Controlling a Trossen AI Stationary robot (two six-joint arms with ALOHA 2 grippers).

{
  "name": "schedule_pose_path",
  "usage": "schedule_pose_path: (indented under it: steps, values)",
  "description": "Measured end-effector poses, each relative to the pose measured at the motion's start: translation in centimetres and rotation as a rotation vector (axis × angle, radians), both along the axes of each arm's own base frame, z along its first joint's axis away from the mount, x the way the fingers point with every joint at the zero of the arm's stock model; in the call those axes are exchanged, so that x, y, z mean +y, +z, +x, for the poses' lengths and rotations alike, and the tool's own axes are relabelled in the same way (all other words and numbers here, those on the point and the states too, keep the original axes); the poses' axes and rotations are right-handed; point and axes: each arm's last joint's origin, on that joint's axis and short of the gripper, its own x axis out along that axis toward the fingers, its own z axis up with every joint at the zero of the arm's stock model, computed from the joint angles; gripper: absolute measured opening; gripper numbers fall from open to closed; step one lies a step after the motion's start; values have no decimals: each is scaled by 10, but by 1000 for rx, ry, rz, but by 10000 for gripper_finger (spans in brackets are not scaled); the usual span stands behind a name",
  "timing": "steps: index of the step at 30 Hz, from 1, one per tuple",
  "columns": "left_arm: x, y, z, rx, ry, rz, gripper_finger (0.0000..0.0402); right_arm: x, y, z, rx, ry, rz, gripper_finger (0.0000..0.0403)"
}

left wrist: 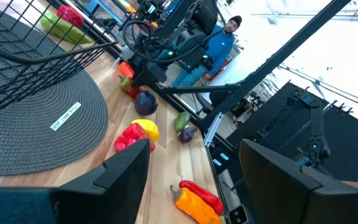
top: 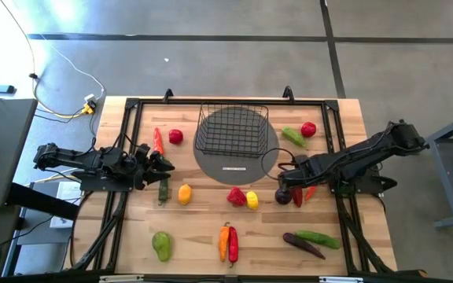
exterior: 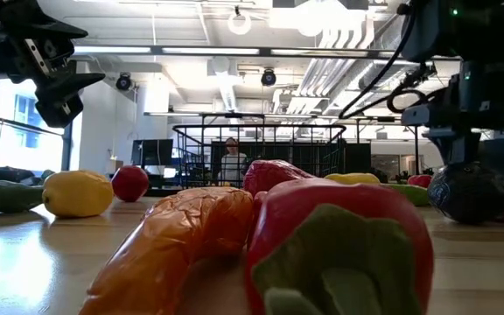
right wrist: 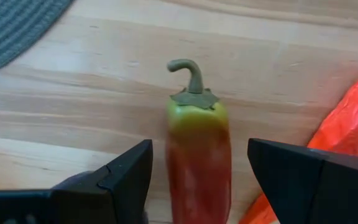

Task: Build produce basket
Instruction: Put the dark red pepper into the wire basket

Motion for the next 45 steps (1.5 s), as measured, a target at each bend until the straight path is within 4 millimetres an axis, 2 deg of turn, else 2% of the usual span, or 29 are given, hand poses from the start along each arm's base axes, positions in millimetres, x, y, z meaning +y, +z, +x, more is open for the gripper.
schedule_pose_path:
  steps: [11,15,21,24,40,45]
  values:
    - [0,0,0,0,18,0,241,-2,-22,-7,-42,-42,15,234]
    - [0,0,0,0,18,0,241,-2,-23,-7,-51,-59,20,199]
    - [0,0,0,0,18,0,241,-2,-23,-7,-52,-60,21,115]
    - [0,0,0,0,18,0,241,-1,-22,-7,-52,-62,22,114]
    - [1,0,0,0,18,0,241,-3,27,2,41,-110,-131,113]
    - [1,0,0,0,18,0,241,-3,44,10,-7,-120,-188,113]
